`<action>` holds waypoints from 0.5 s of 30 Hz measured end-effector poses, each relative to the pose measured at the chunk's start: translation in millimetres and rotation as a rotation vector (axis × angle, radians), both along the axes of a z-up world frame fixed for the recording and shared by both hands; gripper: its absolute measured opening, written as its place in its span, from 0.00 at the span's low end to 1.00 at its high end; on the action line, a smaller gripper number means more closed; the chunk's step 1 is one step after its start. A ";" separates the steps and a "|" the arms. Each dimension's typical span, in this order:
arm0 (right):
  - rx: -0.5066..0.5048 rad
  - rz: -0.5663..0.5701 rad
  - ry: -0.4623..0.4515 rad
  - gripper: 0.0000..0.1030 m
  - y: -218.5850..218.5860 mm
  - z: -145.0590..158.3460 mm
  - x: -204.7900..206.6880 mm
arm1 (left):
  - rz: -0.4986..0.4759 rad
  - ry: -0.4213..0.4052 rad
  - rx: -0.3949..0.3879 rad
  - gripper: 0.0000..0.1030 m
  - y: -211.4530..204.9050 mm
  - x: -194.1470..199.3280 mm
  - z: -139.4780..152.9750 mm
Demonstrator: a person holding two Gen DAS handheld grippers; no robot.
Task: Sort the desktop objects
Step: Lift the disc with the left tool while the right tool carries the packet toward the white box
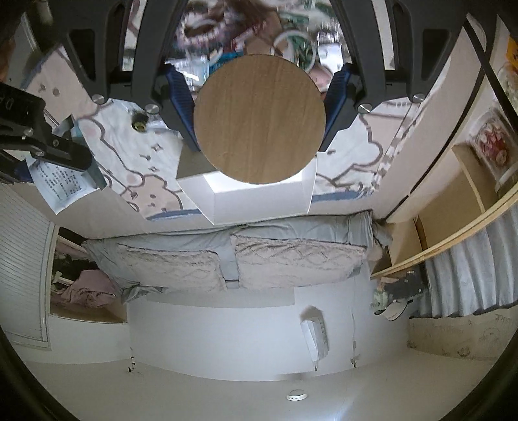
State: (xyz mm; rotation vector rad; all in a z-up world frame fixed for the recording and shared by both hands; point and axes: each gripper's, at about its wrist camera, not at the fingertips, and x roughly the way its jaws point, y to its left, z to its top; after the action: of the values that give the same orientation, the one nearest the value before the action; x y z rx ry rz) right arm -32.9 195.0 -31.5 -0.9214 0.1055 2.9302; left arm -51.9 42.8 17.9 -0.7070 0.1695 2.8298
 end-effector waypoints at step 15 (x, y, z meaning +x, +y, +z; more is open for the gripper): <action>-0.012 0.026 0.009 0.61 28.0 -15.3 -122.8 | 0.030 0.019 -0.004 0.67 20.5 -125.3 -16.5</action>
State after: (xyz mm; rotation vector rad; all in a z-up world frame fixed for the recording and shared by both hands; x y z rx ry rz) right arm -155.7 223.0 -46.8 -0.9177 0.1128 2.9611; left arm -177.2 63.4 1.5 -0.6899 0.1687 2.8664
